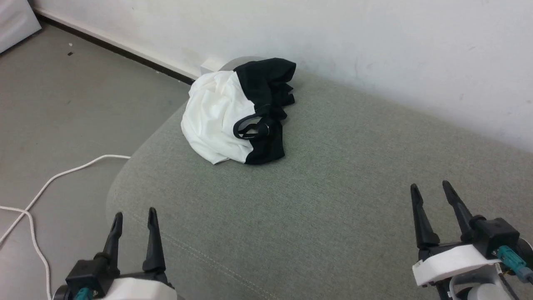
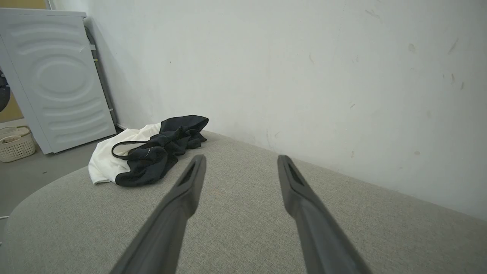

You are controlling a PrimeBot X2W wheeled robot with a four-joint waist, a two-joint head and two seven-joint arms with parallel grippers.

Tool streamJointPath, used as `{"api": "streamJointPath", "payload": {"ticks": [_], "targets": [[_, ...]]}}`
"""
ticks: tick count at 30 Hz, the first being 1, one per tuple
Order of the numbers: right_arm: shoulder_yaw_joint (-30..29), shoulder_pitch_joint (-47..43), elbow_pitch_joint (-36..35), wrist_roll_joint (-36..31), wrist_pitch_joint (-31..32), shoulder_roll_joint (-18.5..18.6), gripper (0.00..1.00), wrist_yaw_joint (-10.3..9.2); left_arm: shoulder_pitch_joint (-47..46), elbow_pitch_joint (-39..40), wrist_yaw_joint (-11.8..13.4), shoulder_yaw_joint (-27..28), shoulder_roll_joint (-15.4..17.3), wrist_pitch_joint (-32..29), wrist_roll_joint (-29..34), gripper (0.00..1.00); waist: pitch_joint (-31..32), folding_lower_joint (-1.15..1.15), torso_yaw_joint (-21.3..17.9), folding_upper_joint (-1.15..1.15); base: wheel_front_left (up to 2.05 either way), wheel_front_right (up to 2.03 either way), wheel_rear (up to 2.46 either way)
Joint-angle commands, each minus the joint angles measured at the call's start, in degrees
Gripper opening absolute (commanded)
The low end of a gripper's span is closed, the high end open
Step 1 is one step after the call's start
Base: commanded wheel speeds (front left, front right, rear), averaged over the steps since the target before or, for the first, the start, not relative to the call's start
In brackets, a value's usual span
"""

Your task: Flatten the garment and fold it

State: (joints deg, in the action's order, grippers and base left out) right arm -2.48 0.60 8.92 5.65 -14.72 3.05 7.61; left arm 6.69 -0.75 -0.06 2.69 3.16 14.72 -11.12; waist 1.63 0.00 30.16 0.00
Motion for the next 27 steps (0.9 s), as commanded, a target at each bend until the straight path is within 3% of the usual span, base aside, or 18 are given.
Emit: {"api": "streamJointPath", "payload": {"ticks": [1, 6, 14, 21, 27], "targets": [[-0.31, 0.5, -0.26, 0.35, -0.28, -0.17, 1.0, -0.12, -1.02, 0.3, -0.54, -0.23, -0.28, 0.28, -0.55, 1.0, -0.22, 0.0, 0.13, 0.0, 0.0, 0.0, 0.0], [-1.6, 0.59, -1.74, -0.45, -0.28, -0.17, 1.0, -0.12, -8.36, 2.73, -2.78, -1.72, 1.09, -1.64, -2.01, 1.0, -1.67, 0.0, 0.07, 0.0, 0.0, 0.0, 0.0], [-2.76, 2.2, -7.0, -3.19, 1.2, -0.17, 1.0, -0.12, -27.99, 6.73, -4.81, -2.99, 7.25, -16.2, -2.67, 1.0, -6.73, 0.0, -1.92, 0.0, 0.0, 0.0, 0.0], [-1.44, 4.11, -15.39, -4.38, 6.15, 1.56, 1.0, -0.12, -43.47, 0.2, -5.73, -1.57, 12.14, -26.11, -5.61, 1.0, -13.79, 0.0, -5.25, 0.0, 0.0, 0.0, 0.0], [0.26, 5.82, -21.61, -3.67, 10.3, 3.99, 1.0, -0.12, -51.17, -7.14, -6.37, -0.15, 16.79, -34.07, -8.87, 1.0, -20.17, 0.0, -9.09, 0.0, 0.0, 0.0, 0.0]]}}
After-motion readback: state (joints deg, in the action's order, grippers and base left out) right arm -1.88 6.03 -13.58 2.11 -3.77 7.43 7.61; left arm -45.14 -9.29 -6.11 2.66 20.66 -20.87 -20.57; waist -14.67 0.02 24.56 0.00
